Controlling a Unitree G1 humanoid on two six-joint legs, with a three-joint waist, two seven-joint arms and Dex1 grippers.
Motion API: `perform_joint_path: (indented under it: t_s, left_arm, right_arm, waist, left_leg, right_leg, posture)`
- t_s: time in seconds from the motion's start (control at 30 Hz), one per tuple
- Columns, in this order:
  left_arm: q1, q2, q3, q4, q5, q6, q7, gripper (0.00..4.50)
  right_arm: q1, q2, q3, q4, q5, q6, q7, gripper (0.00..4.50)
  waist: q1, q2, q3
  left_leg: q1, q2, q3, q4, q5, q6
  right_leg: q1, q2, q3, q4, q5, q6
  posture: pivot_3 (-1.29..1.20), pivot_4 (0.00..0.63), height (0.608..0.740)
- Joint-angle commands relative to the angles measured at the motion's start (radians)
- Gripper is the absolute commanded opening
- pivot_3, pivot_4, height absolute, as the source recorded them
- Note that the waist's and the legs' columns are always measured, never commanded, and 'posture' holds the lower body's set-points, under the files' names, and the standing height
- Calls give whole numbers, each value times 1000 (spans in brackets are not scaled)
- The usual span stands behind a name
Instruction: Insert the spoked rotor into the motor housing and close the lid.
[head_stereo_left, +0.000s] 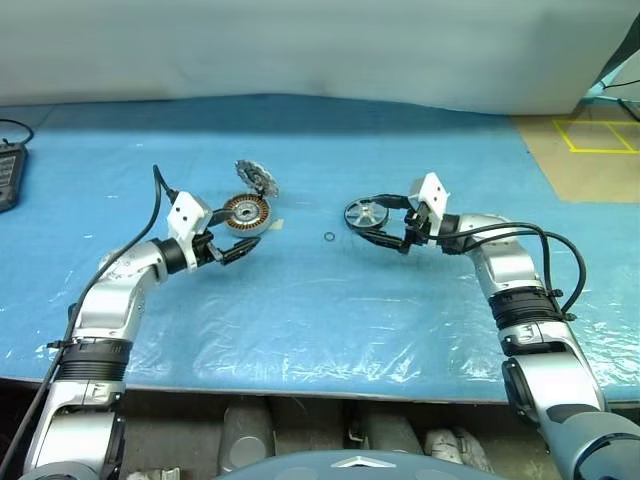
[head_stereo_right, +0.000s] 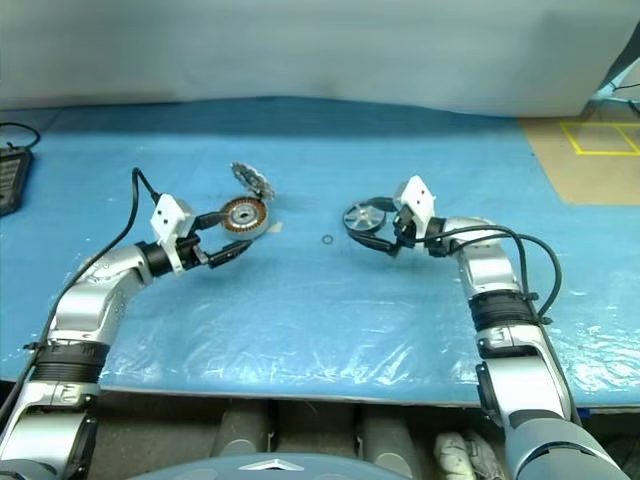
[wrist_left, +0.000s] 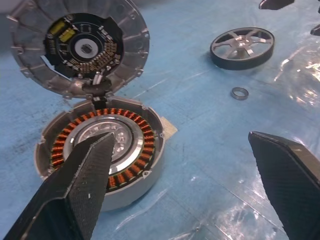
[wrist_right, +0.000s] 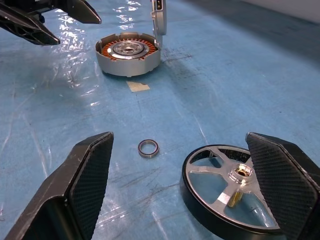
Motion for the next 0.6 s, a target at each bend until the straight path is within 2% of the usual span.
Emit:
perform_joint_path:
  t_s: [0.03, 0.17, 0.37, 0.6]
  left_arm:
    - [-22, 9, 11, -34, -20, 2, -8, 4500]
    - [-45, -8, 17, -23, -8, -30, 23, 4500]
    - [-64, -27, 16, 38, 52, -170, 81, 4500]
    - [-84, -13, 22, 57, 18, -127, 37, 4500]
  right_arm:
    - [3, -9, -5, -28, 12, -27, 0, 4461]
    - [6, -8, -13, -19, 14, -37, -9, 4461]
    - [22, 1, -24, 12, 14, -126, -40, 4461]
    - [27, -22, -25, -6, 53, -52, 5, 4461]
  waist:
    - [0, 0, 0]
    - [1, 0, 0]
    - [0, 0, 0]
    - [1, 0, 0]
  left_leg:
    - [0, 0, 0, 0, 0, 0]
    - [0, 0, 0, 0, 0, 0]
    - [0, 0, 0, 0, 0, 0]
    - [0, 0, 0, 0, 0, 0]
  right_leg:
    - [0, 0, 0, 0, 0, 0]
    - [0, 0, 0, 0, 0, 0]
    - [0, 0, 0, 0, 0, 0]
    - [0, 0, 0, 0, 0, 0]
  posture:
    - [0, 150, 740]
    - [0, 150, 740]
    - [0, 150, 740]
    - [0, 150, 740]
